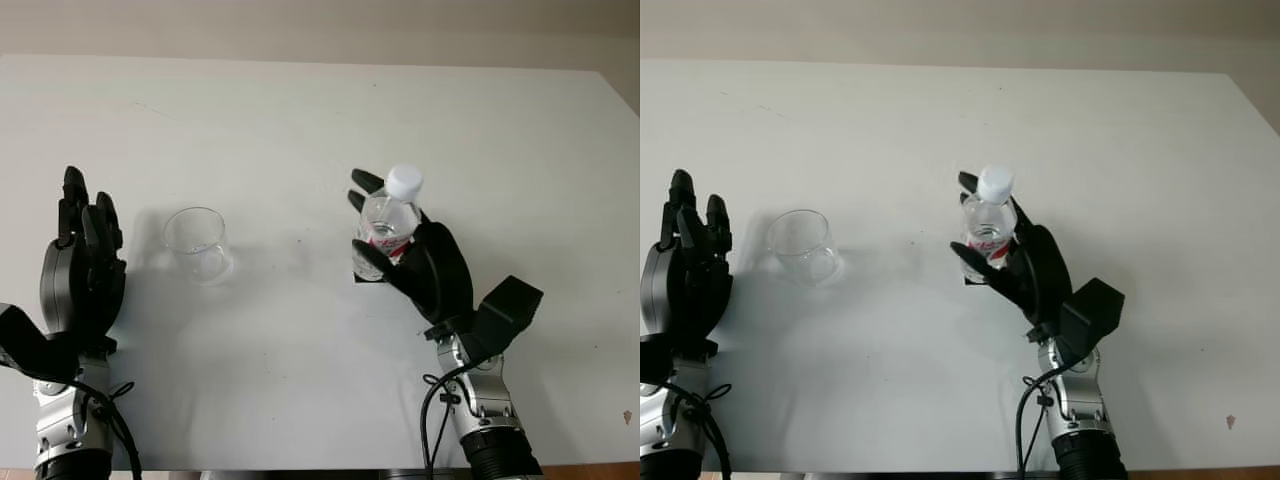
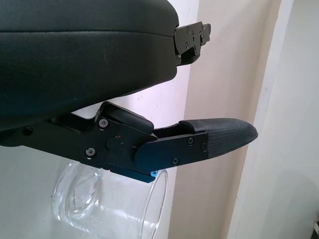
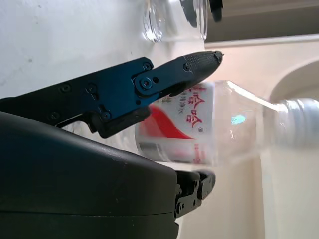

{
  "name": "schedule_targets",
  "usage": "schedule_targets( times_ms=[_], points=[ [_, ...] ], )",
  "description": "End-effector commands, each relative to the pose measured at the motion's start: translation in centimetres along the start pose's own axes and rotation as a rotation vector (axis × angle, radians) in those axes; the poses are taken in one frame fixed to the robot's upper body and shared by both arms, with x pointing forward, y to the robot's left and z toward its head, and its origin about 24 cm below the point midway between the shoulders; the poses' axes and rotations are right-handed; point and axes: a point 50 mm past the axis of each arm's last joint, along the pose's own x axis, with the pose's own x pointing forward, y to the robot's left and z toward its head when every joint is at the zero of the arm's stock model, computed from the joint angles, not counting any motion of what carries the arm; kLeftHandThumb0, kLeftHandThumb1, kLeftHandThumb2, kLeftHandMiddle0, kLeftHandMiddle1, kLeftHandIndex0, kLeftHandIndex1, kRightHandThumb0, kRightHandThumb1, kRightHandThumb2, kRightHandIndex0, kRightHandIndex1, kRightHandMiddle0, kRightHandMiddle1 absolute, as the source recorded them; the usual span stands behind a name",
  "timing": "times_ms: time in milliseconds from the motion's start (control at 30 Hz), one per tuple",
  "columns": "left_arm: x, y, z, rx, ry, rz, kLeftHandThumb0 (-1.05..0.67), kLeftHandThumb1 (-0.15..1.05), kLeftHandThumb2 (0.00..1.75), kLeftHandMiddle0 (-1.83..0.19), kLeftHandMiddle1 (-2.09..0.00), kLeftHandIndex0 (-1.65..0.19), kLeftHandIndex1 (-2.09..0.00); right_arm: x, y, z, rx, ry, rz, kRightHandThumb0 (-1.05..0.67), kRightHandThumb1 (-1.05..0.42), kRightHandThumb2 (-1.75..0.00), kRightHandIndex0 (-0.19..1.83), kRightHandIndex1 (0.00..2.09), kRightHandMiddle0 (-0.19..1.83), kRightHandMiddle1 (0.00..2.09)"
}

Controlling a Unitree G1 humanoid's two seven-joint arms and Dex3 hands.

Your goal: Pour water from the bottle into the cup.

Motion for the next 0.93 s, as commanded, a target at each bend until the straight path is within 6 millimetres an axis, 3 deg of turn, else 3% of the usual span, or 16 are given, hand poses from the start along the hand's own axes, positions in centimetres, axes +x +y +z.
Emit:
schedule_targets(
  times_ms=[0,233,433,700,900],
  points=[
    [-0.4,0.2,-0.6,-0.006,0.024,0.003,-0.75,1.05,0.59,0.19,0.0,0.19,0.0,-0.8,-0.1,-1.0,0.008,0.05,0.002,-0.75,-0.99,-0.04,-0.19,0.0,-0.17,0.0],
    [-0.4,0.3,-0.5,-0.004,0.025,0.002,-0.75,1.05,0.59,0.19,0.0,0.19,0.0,-0.7,-1.0,-0.9,-0.016,0.073,-0.024,-0.88,-0.95,-0.04,-0.19,0.0,-0.19,0.0],
    [-0.3,0.4,-0.6,-0.01,0.028,0.005,-0.75,1.05,0.57,0.19,-0.02,0.19,0.0,-1.1,-2.9,-0.9,-0.136,0.07,-0.096,-0.98,-0.96,-0.06,-0.19,0.0,-0.19,0.0],
    [-0.3,0.4,-0.7,0.005,0.025,0.0,-0.75,1.05,0.6,0.19,0.0,0.19,0.0,-1.8,-4.7,-0.3,-0.177,0.029,-0.143,-0.95,-0.98,-0.06,-0.19,0.0,-0.19,0.0],
    [-0.4,0.4,-0.9,-0.01,0.032,0.003,-0.75,1.05,0.59,0.19,0.0,0.19,0.0,-2.9,-4.5,0.5,-0.222,0.017,-0.048,-0.91,-0.97,-0.05,-0.19,0.0,-0.19,0.0]
  ],
)
